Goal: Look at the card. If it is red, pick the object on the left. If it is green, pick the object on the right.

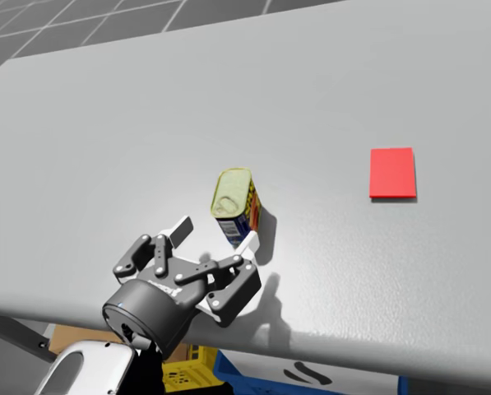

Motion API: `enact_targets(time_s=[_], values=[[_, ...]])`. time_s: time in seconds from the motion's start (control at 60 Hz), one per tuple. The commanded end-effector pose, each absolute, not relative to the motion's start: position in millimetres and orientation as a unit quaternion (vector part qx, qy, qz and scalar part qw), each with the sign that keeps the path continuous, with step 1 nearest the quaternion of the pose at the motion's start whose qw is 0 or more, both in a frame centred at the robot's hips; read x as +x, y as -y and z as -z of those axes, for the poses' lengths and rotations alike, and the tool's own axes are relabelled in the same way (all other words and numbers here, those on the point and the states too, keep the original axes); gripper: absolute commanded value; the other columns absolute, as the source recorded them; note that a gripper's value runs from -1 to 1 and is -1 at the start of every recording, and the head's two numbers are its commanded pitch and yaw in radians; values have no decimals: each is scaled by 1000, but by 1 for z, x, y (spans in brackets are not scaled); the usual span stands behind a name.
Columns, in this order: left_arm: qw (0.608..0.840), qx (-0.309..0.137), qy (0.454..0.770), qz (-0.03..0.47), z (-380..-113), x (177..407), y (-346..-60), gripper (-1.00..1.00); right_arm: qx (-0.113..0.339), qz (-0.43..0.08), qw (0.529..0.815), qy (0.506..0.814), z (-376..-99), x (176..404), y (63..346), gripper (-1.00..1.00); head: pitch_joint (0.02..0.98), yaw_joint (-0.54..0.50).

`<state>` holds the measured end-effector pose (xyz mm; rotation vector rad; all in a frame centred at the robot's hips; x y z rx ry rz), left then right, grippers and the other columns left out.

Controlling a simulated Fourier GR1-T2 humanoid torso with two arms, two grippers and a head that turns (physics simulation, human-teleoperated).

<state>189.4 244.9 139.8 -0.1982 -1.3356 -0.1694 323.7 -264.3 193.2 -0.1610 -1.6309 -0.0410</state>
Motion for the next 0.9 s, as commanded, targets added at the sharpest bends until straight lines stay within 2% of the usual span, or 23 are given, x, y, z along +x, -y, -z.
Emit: enact_targets(time_s=[0.017,0.233,0.5,0.533,0.55,0.583,0.6,0.617,0.65,0.817,0.9], values=[[776,-92,620,70,-132,207,-234,-1000,-71,20,682,728,-194,324,265,-1000,878,350],[781,-87,616,50,-128,228,-225,-1000,-71,19,682,727,-193,324,265,-1000,881,346],[779,-73,621,45,-124,241,-221,-973,-69,20,682,728,-194,324,266,-1000,878,344],[778,-69,622,47,-123,242,-221,-886,-69,21,682,728,-194,324,266,-1000,877,343],[778,-65,623,47,-122,242,-220,-757,-69,21,682,728,-194,324,266,-1000,877,343],[778,-61,623,50,-121,242,-220,465,-68,21,681,728,-194,324,266,-1000,877,343],[779,-60,623,52,-120,242,-220,771,-68,21,681,728,-194,324,266,-1000,877,343],[780,-59,621,53,-119,242,-220,897,-68,21,681,728,-194,324,266,-1000,876,343],[782,-57,618,54,-118,241,-220,1000,-68,21,681,729,-195,324,266,-1000,875,343],[788,-54,611,59,-114,240,-219,1000,-68,23,680,729,-195,324,267,-1000,866,341],[789,-55,609,61,-113,240,-218,1000,-68,23,680,730,-196,324,267,-1000,820,340]])
